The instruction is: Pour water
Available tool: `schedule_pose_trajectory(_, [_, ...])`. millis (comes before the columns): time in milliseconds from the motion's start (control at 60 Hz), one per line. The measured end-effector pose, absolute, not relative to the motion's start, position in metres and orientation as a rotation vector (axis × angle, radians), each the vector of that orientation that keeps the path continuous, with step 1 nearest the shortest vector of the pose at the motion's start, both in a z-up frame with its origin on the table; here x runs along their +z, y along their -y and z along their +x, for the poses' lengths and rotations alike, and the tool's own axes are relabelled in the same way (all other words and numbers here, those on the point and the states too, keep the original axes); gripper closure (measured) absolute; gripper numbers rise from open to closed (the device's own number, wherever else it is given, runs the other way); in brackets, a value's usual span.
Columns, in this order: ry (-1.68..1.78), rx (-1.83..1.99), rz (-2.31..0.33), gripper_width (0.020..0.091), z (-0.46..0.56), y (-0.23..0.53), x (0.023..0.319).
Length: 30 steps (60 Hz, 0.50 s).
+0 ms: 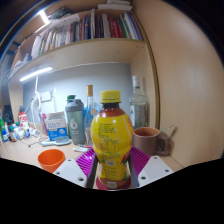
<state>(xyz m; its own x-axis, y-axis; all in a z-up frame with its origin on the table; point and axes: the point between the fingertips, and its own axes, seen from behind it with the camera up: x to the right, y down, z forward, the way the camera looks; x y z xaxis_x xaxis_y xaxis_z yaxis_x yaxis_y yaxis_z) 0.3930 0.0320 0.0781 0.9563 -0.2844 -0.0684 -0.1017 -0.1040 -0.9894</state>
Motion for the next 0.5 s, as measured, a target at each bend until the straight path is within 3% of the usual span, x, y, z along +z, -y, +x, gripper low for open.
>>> schedule_pose_trajectory(50, [-0.299, -0.151, -1.683, 0.0531, 0.393, -0.029, 0.077])
schedule_pose_trajectory(117, [-0.323, -0.145, -1.721, 0.0327, 0.396, -0.022, 0.069])
schedule_pose_trajectory(167, [-0.340, -0.136, -1.733, 0.0244, 0.397, -0.014, 0.067])
schedule_pose_trajectory(500, [-0.331, -0.274, -1.743, 0.0263, 0.358, 0.102, 0.086])
